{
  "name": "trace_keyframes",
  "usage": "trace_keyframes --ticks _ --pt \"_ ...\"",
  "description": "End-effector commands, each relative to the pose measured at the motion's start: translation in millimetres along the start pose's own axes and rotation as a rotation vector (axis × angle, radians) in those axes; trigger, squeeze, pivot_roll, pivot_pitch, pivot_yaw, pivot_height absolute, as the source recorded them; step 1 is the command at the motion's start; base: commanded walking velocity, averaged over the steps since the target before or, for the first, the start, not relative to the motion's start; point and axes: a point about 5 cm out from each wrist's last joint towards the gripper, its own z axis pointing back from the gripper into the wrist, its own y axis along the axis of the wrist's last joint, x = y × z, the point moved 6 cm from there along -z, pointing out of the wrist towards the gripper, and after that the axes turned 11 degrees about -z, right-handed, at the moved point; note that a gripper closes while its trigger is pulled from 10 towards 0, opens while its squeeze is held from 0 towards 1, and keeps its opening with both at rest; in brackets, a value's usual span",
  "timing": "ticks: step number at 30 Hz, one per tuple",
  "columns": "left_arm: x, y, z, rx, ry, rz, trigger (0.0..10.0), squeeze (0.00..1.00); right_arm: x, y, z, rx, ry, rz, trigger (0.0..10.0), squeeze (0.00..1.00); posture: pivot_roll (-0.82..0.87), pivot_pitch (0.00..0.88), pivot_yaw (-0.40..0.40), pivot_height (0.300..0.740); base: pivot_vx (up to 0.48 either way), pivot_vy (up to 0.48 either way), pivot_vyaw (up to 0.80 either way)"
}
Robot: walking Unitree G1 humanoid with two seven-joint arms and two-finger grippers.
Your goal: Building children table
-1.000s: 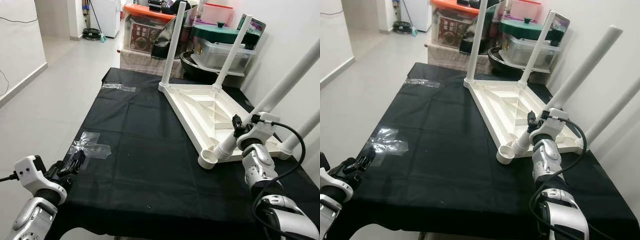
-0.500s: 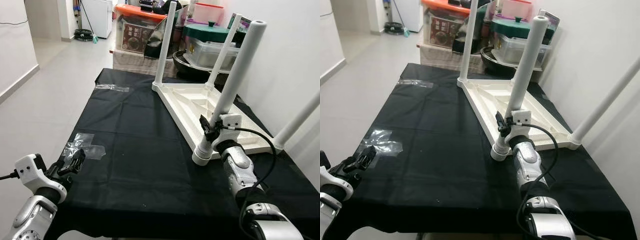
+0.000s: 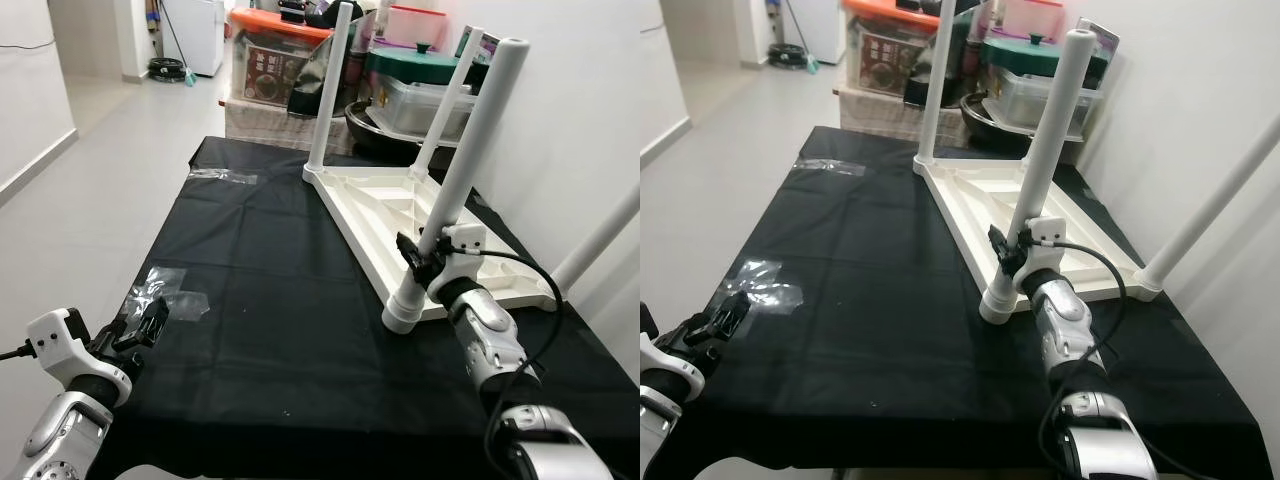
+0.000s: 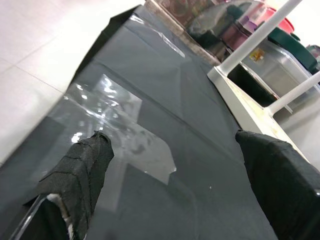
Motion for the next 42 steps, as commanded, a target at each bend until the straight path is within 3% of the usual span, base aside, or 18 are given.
trace_keyframes --ticks 1,4,6,10,21,31,42 --pt "0.4 -3 -1.8 -0.011 -0.006 0.002 10.0 0.0 -35.5 -66 9.3 -0.215 0.125 -0.166 10.0 0.0 0.06 0.0 -0.131 0.74 0.0 0.0 0.0" --pt "-0.6 -3 -2.0 -0.012 -0.005 0.003 10.0 0.0 -99.3 -57 19.5 -0.206 0.418 -0.24 10.0 0.0 0.06 0.0 -0.13 0.74 0.0 0.0 0.0" --pt "-0.3 -3 -2.3 -0.011 -0.005 0.002 10.0 0.0 -120.9 -56 26.8 -0.215 0.52 -0.231 10.0 0.0 0.06 0.0 -0.131 0.74 0.0 0.0 0.0" --pt "-0.6 -2 -2.5 -0.009 -0.005 0.002 10.0 0.0 -130.3 -60 32.0 -0.239 0.577 -0.202 10.0 0.0 0.06 0.0 -0.132 0.74 0.0 0.0 0.0" --pt "-1.6 -3 -2.4 -0.008 0.0 0.002 10.0 0.0 -135.2 -62 42.8 -0.346 0.682 -0.148 10.0 0.0 0.06 0.0 -0.139 0.74 0.0 0.0 0.0" --pt "-0.9 -2 -2.0 -0.005 0.0 0.002 10.0 0.0 -163.1 -50 39.8 -0.438 0.952 -0.057 10.0 0.0 0.08 0.0 -0.153 0.74 0.0 0.0 0.0" --pt "-2.9 -3 3.9 -0.004 0.013 0.003 10.0 0.0 -173.7 -51 38.4 -0.418 0.955 -0.09 10.0 0.0 0.09 0.0 -0.162 0.74 0.0 0.0 0.0"
